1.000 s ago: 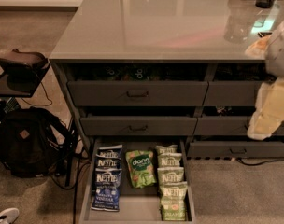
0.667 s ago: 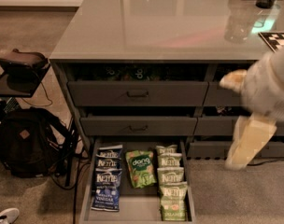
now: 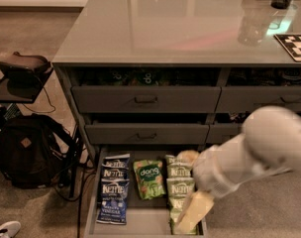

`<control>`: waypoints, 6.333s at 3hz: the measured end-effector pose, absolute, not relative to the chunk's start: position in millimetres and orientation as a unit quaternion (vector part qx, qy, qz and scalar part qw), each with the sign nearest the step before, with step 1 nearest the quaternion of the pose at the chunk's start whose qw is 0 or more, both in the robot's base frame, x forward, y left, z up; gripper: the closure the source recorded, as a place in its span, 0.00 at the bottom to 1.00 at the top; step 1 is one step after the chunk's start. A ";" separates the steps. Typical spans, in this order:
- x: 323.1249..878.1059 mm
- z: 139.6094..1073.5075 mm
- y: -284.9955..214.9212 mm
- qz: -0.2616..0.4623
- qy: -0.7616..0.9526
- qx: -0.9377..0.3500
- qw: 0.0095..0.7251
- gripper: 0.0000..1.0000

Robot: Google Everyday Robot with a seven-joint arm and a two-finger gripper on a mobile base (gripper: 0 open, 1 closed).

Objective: Pick blue chip bag from bottom drawer and place on counter

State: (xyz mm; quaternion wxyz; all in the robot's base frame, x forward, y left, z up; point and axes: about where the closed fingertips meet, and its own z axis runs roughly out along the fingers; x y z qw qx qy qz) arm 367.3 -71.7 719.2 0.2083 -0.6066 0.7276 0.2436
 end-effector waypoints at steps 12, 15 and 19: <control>524.3 354.8 93.0 0.337 0.709 -0.559 0.266 0.00; 563.7 263.0 91.2 0.369 0.758 -0.493 0.216 0.00; 589.5 225.2 115.3 0.404 0.729 -0.484 0.267 0.00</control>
Offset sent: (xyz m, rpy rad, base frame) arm 0.0537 0.0868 -0.3327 -0.0633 0.0830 -0.2093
